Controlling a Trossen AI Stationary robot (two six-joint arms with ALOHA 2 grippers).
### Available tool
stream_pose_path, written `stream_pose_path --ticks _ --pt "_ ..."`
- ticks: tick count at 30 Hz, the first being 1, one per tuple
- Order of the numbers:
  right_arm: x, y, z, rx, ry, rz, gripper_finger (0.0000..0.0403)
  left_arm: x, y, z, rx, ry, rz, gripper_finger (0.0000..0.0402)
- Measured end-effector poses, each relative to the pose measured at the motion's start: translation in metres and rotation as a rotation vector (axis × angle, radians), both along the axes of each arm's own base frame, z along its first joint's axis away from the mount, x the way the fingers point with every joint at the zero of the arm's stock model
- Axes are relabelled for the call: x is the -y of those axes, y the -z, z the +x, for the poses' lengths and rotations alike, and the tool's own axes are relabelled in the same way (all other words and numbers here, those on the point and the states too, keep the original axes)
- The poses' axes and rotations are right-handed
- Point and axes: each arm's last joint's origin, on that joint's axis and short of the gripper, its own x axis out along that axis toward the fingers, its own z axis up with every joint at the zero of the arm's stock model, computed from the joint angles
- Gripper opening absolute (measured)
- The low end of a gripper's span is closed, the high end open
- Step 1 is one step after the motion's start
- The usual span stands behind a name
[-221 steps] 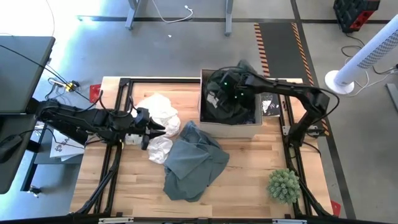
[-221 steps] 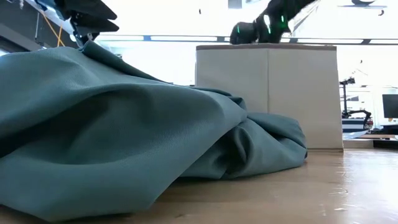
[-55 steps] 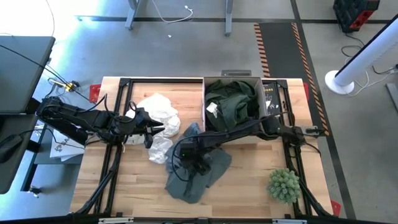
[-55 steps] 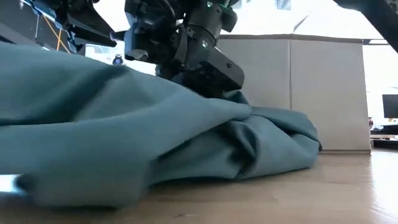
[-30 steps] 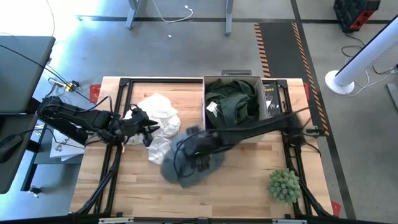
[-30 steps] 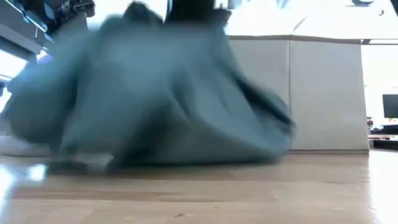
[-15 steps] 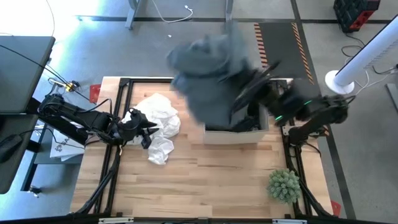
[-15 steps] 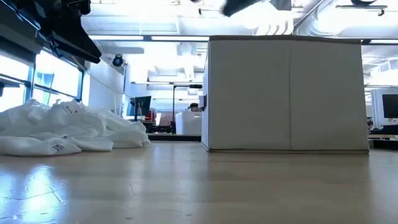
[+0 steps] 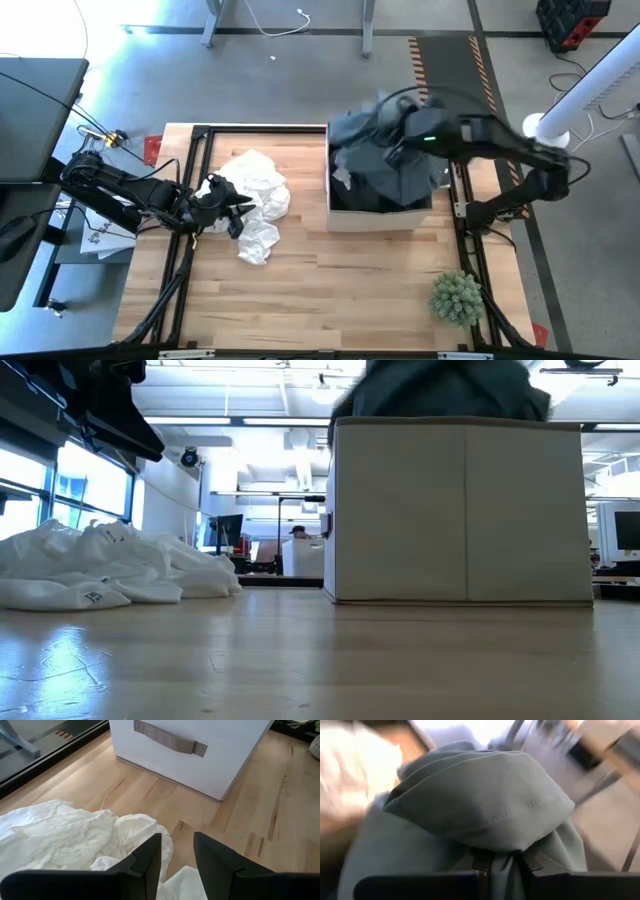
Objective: Sort clothes
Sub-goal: Put the gray pants into the laundry organizer
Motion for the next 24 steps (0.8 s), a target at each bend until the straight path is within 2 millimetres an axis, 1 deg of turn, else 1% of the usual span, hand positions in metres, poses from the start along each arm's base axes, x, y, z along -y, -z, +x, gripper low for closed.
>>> stream_pose_path --ticks 1,3,5,7,9,11,13,16,19,21,24 --pt "0.005 0.019 0.006 -0.039 0.005 0.034 0.0025 0.000 0.000 0.000 0.002 -0.001 0.001 0.0113" --pt "0.014 0.058 0.020 -0.066 -0.040 0.129 0.0025 0.000 0.000 0.000 0.003 -0.002 0.001 0.0113" --pt "0.020 0.101 0.035 -0.032 -0.150 0.246 0.0025 0.000 0.000 0.000 0.003 -0.003 0.002 0.0113" --pt "0.027 0.145 0.047 0.006 -0.213 0.329 0.0025 0.000 0.000 0.000 0.005 -0.005 -0.001 0.0113" --pt "0.035 0.185 0.051 0.022 -0.189 0.369 0.0025 0.000 0.000 0.000 0.006 -0.007 -0.003 0.0113" --pt "0.046 0.222 0.051 0.016 -0.131 0.415 0.0025 0.000 0.000 0.000 0.006 -0.007 -0.003 0.0113" --pt "0.055 0.252 0.050 0.010 -0.089 0.470 0.0025 0.000 0.000 0.000 0.006 -0.007 -0.003 0.0113" --pt "0.065 0.277 0.050 0.022 -0.082 0.542 0.0025 0.000 0.000 0.000 0.006 -0.007 -0.003 0.0113" --pt "0.069 0.278 0.051 0.036 -0.089 0.558 0.0031 0.000 0.000 0.000 0.006 -0.007 -0.003 0.0113" --pt "0.070 0.266 0.054 0.039 -0.090 0.555 0.0045 0.000 0.000 0.000 0.007 -0.013 0.001 0.0113" --pt "0.072 0.229 0.059 0.054 -0.104 0.537 0.0064 0.000 0.000 0.000 0.007 -0.016 0.004 0.0113"
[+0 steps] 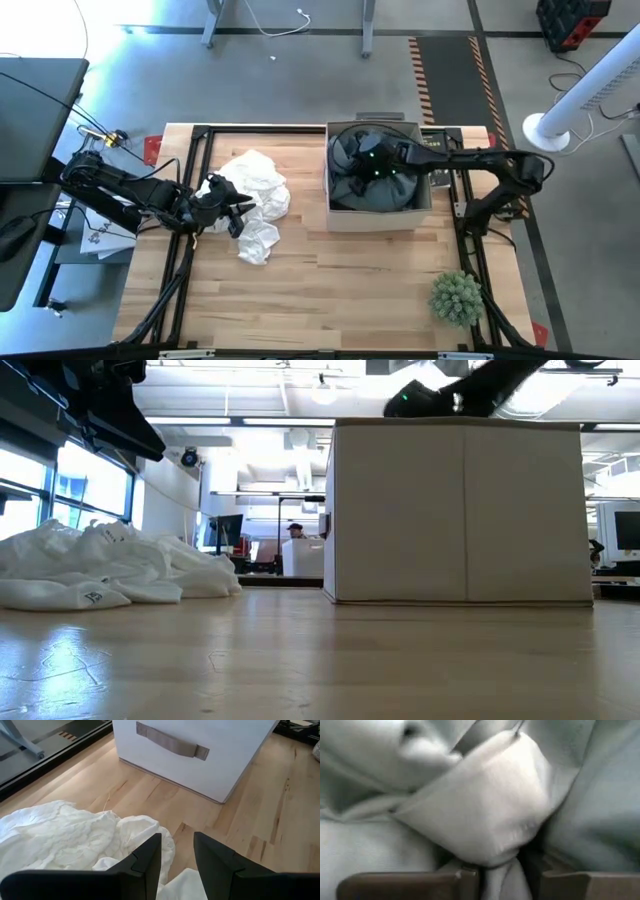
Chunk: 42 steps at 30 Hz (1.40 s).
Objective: Sort clothes
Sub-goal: Put the gray pants into the laundry organizer
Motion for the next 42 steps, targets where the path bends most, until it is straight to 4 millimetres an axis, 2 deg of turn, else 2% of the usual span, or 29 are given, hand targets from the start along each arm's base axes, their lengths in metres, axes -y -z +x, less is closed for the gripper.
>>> stream_pose_path --ticks 5,11,15,18,21,23,25,30,33,35,37,39,42 --pt "0.000 -0.071 -0.001 -0.077 0.004 0.011 0.0091 0.001 0.000 0.000 -0.005 0.016 -0.017 0.0113" --pt "-0.008 -0.128 -0.012 -0.168 -0.013 0.042 0.0149 0.002 0.000 0.000 -0.004 0.023 -0.022 0.0113" --pt "-0.013 -0.155 -0.014 -0.130 -0.025 0.018 0.0187 0.002 0.000 0.000 -0.001 0.019 -0.028 0.0113" --pt "-0.015 -0.162 -0.006 -0.061 -0.086 -0.075 0.0198 0.002 0.000 0.000 0.000 0.017 -0.027 0.0113" --pt "-0.018 -0.149 0.010 0.046 -0.126 -0.136 0.0196 0.002 0.000 0.000 0.000 0.016 -0.027 0.0113" --pt "-0.019 -0.127 0.019 0.096 -0.111 -0.142 0.0192 0.002 0.000 0.000 0.001 0.014 -0.029 0.0113" --pt "-0.018 -0.095 0.022 0.108 -0.091 -0.128 0.0187 0.002 0.001 0.000 0.001 0.013 -0.031 0.0113" --pt "-0.017 -0.007 0.004 0.097 0.020 -0.033 0.0177 0.002 0.001 0.000 0.002 0.011 -0.030 0.0113" --pt "-0.016 0.026 -0.014 0.122 0.098 0.015 0.0174 0.002 0.000 0.000 0.008 0.010 -0.033 0.0113" --pt "-0.015 0.035 -0.021 0.144 0.124 0.040 0.0172 0.002 0.000 0.000 0.012 0.009 -0.033 0.0113" --pt "-0.013 0.036 -0.020 0.154 0.124 0.065 0.0172 0.002 0.000 0.000 0.011 0.008 -0.032 0.0113" --pt "-0.012 0.027 -0.015 0.157 0.107 0.099 0.0172 0.002 0.000 0.000 0.012 0.007 -0.031 0.0113" --pt "-0.013 -0.004 -0.003 0.143 0.070 0.129 0.0172 0.002 0.000 0.000 0.012 0.006 -0.030 0.0113"
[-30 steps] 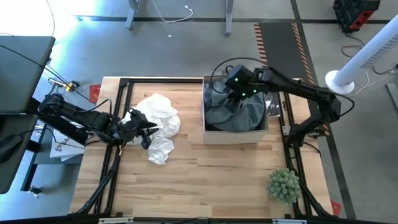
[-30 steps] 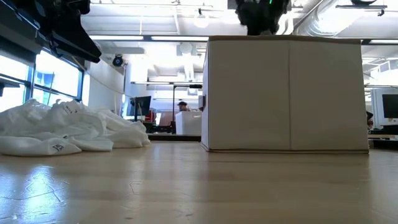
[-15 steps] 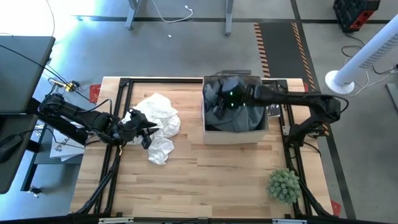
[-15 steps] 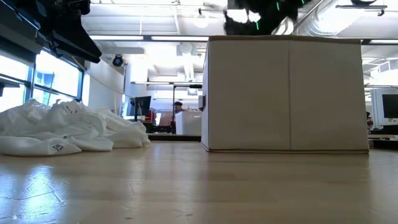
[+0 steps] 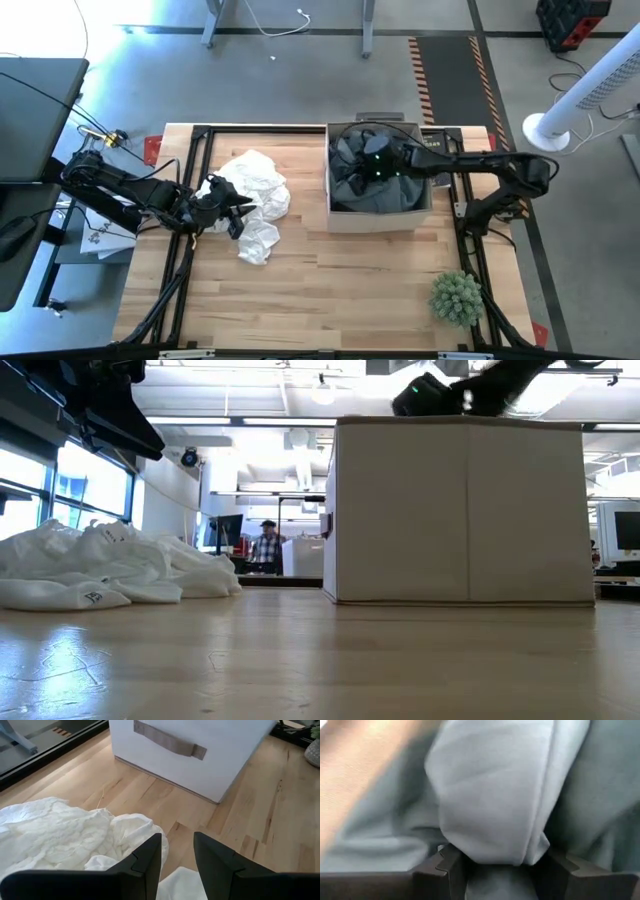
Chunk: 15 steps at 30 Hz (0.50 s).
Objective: Sort clothes
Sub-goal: Put the gray pants into the laundry organizer
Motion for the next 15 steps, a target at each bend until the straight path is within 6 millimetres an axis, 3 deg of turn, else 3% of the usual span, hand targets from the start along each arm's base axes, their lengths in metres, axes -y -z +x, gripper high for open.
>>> stream_pose_path --ticks 5,9,12,15 --pt "-0.007 -0.076 0.009 -0.089 -0.072 -0.025 0.0172 0.000 0.000 0.000 0.000 0.000 0.000 0.0113" --pt "-0.016 -0.117 0.010 -0.102 -0.107 -0.108 0.0172 0.000 0.000 0.000 0.000 -0.002 0.001 0.0113" --pt "-0.024 -0.134 0.015 -0.050 -0.059 -0.280 0.0172 0.000 0.000 0.000 0.002 -0.009 0.008 0.0113" --pt "-0.023 -0.121 0.022 -0.025 -0.023 -0.333 0.0172 -0.001 0.000 0.000 0.004 -0.014 0.013 0.0113"
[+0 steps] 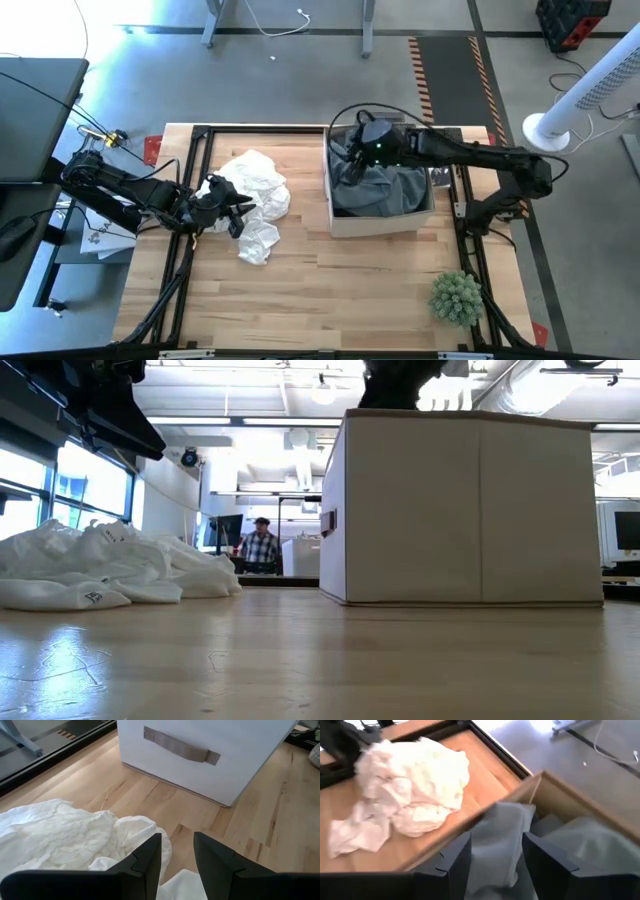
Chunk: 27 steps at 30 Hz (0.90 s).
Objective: Sort clothes
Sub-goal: Put the gray pants into the laundry organizer
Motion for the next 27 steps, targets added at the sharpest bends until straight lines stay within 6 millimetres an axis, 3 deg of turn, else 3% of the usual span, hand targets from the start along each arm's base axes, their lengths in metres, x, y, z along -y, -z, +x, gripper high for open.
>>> stream_pose_path --ticks 3,9,11,13,15,18,23,27 --pt "0.007 0.039 0.005 -0.032 0.037 0.027 0.0172 0.000 0.000 0.000 0.000 -0.002 0.002 0.0113" --pt "0.026 0.151 -0.001 -0.190 0.137 0.168 0.0172 0.000 0.000 0.000 0.001 -0.003 0.003 0.0113" --pt "0.029 0.166 -0.002 -0.192 0.140 0.197 0.0172 0.000 0.000 0.000 0.002 -0.004 0.003 0.0113" --pt "0.030 0.168 0.000 -0.184 0.137 0.205 0.0172 0.000 0.000 0.000 0.002 -0.005 0.004 0.0113" --pt "0.031 0.157 0.002 -0.180 0.121 0.196 0.0172 0.000 0.000 0.000 0.002 -0.007 0.006 0.0113" --pt "0.032 0.120 0.007 -0.176 0.091 0.184 0.0172 0.000 0.000 0.000 0.003 -0.010 0.008 0.0113" --pt "0.030 0.033 0.002 -0.146 0.077 0.165 0.0172 0.000 0.000 0.000 0.002 -0.008 0.007 0.0113" --pt "0.025 0.004 -0.003 -0.186 0.085 0.070 0.0172 0.000 0.000 0.000 0.000 -0.006 0.005 0.0113"
